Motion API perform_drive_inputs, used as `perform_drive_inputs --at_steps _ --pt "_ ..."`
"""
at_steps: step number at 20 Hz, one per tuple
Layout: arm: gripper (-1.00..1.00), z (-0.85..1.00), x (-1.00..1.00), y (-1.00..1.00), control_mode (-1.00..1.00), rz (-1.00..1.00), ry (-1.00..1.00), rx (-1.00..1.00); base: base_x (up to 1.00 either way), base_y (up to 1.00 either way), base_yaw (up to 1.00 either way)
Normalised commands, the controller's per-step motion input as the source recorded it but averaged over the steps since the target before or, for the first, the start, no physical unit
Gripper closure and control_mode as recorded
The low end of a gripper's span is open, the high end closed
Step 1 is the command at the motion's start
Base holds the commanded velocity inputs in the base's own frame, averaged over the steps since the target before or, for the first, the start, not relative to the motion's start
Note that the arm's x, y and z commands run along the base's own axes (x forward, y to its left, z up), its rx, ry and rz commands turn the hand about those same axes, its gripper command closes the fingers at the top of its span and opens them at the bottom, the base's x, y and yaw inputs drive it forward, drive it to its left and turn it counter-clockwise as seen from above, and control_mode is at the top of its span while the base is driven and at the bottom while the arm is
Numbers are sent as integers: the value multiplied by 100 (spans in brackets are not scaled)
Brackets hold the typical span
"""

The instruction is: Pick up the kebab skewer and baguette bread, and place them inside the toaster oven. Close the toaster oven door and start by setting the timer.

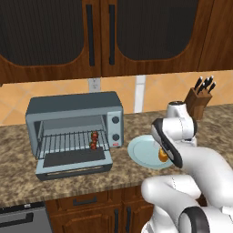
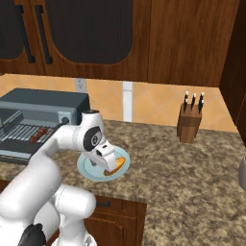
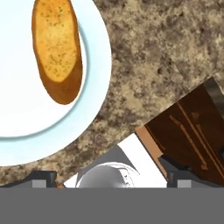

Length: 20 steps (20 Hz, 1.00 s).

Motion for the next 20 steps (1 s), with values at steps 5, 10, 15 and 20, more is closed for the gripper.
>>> perform_drive_inputs --at_steps 5,10,15,20 --pt "-100 -22 23 0 -100 0 5 0 0 0 0" --pt "-100 -17 33 0 -100 0 4 0 0 0 0" --pt "-100 -23 33 0 -100 0 6 0 0 0 0" --pt "-100 -24 24 0 -100 0 6 0 0 0 0"
